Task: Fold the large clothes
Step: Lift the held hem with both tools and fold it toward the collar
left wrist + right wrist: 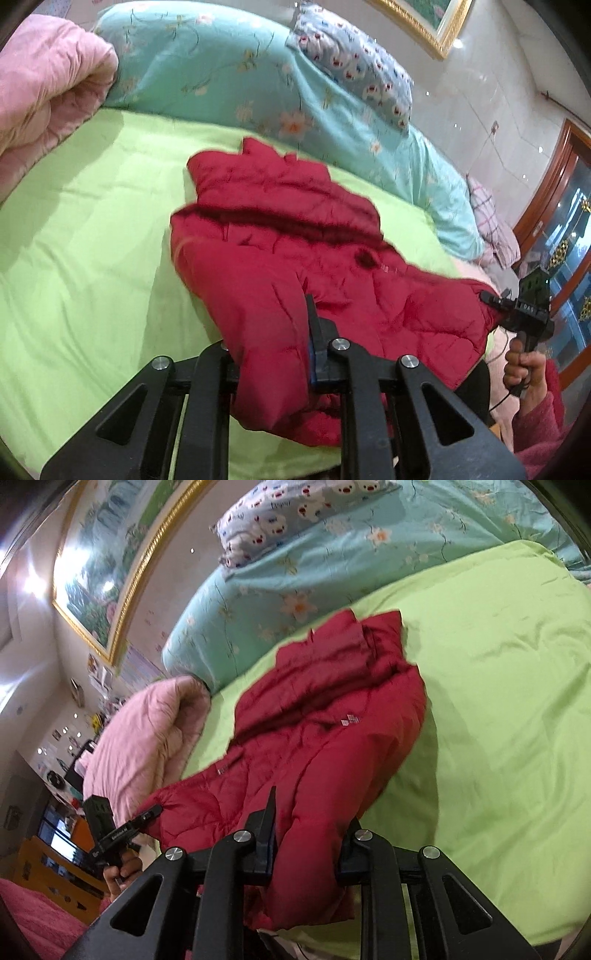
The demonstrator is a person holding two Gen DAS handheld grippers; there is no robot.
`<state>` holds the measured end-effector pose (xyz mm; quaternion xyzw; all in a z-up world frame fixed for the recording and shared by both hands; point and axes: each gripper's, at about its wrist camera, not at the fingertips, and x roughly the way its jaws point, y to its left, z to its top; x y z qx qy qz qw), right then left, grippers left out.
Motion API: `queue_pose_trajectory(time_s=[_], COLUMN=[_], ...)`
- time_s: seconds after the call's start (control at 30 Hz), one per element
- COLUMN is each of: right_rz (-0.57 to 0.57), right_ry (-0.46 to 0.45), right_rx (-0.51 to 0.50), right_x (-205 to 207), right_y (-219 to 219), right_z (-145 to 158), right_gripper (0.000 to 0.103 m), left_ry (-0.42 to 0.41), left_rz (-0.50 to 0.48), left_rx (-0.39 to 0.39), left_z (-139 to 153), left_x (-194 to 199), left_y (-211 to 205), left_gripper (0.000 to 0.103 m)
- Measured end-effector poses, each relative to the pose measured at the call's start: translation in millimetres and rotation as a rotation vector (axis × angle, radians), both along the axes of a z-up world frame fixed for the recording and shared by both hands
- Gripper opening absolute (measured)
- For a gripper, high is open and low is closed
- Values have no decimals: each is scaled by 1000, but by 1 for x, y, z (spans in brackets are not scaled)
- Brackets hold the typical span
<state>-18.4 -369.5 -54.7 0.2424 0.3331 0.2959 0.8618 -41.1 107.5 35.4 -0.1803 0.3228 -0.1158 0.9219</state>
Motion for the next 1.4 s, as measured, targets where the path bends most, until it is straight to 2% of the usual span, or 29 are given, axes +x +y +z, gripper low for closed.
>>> queue_pose_trajectory(time_s=[0.3, 0.43, 0.7, 1.03, 1.4], right_rz=[-28, -46, -93, -150, -213], right_ry=[-84, -95, -109, -74, 41], right_rx=[31, 38, -26, -52, -22], right_x=[46, 73, 130, 205, 290], right_y=[6, 9, 25, 34, 38], right_z=[41, 57, 80, 80, 50], right_gripper=[20, 20, 20, 20, 20], left_ry=[-70, -95, -84, -47, 46], left_rz=[43, 56, 88, 146, 204], left_rx=[11, 22, 9, 31, 40], left_z=[31, 42, 50, 43, 16], left_x=[49, 75, 131, 202, 285], left_y=[5, 7, 19, 26, 38], left_gripper=[13, 13, 13, 13, 13])
